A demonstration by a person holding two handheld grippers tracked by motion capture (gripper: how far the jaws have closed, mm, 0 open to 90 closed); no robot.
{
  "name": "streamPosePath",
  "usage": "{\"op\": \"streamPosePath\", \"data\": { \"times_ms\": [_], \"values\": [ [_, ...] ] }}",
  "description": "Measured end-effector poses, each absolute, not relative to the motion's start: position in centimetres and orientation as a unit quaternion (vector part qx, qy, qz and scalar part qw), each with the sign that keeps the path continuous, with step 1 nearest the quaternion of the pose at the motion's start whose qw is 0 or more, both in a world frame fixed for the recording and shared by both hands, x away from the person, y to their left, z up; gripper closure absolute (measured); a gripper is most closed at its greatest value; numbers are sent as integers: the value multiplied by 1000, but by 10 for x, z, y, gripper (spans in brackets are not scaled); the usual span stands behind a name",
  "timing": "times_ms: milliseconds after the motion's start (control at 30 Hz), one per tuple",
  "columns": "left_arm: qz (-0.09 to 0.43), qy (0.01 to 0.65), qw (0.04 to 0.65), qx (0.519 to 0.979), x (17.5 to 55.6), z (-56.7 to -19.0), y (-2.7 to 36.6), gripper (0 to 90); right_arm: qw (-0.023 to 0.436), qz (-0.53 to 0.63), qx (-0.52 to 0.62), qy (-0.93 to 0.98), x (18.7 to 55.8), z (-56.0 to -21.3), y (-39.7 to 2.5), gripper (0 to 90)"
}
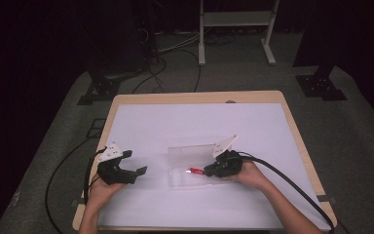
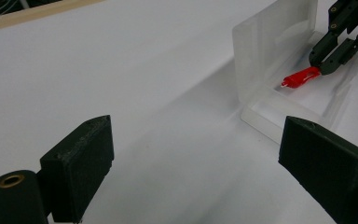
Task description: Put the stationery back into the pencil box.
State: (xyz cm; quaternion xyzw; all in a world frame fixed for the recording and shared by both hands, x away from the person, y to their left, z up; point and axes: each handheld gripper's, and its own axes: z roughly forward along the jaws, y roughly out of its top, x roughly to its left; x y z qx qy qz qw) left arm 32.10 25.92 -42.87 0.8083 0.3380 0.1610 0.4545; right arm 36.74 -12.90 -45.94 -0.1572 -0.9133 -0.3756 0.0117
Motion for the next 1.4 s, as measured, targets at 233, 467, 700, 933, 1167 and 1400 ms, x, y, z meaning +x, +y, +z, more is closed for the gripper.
{"op": "streamPosePath", "data": {
  "times_ms": [233,467,700,933,1167,1400],
  "values": [
    [162,339,453,809,321,-429,259,96,17,-373,-162,-913,369,-463,-129,780],
    [163,340,456,806,320,-428,260,96,22,-386,-172,-906,369,-461,-130,754],
    [162,340,457,806,320,-428,260,96,18,-391,-171,-904,367,-456,-132,706],
    [163,337,458,807,320,-427,260,96,4,-390,-160,-907,356,-444,-136,655],
    [161,336,460,806,318,-427,260,94,-3,-393,-164,-905,350,-436,-144,609],
    [162,337,461,805,317,-426,260,94,-22,-397,-174,-901,349,-425,-155,539]
  ]
}}
